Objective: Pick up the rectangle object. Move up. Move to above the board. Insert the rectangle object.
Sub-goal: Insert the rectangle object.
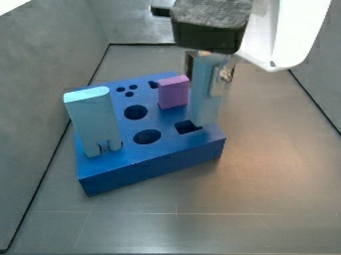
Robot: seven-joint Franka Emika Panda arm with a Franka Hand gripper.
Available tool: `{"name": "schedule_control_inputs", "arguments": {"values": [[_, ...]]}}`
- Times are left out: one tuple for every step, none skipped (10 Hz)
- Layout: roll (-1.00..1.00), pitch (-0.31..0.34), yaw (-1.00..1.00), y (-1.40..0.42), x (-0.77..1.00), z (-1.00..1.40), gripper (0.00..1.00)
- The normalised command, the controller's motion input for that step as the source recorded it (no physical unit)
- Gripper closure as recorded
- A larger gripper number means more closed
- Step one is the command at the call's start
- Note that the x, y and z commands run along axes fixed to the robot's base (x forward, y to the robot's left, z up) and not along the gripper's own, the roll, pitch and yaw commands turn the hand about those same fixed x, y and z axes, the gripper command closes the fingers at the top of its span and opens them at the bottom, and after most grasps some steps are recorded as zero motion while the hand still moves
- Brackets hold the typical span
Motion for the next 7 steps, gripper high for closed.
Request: {"name": "schedule_control_inputs", "arguments": {"values": [[-0.01,0.000,0.00,0.03,0.00,0.00,1.00],[-0.23,0.000,0.13,0.49,-0.03,0.00,1.00],[-0.28,-0.140,0.04,0.46,-0.29,0.00,1.00],[0.08,0.000,0.00,-0.04,-0.05,0.00,1.00],[0.28,-0.186,-0.20,-0.15,-0.57,-0.04,1.00],[0.19,-0.129,-0.20,-0.13,-0.40,-0.03,1.00],[0.00,0.000,-0.01,0.00,0.00,0.00,1.00]]}}
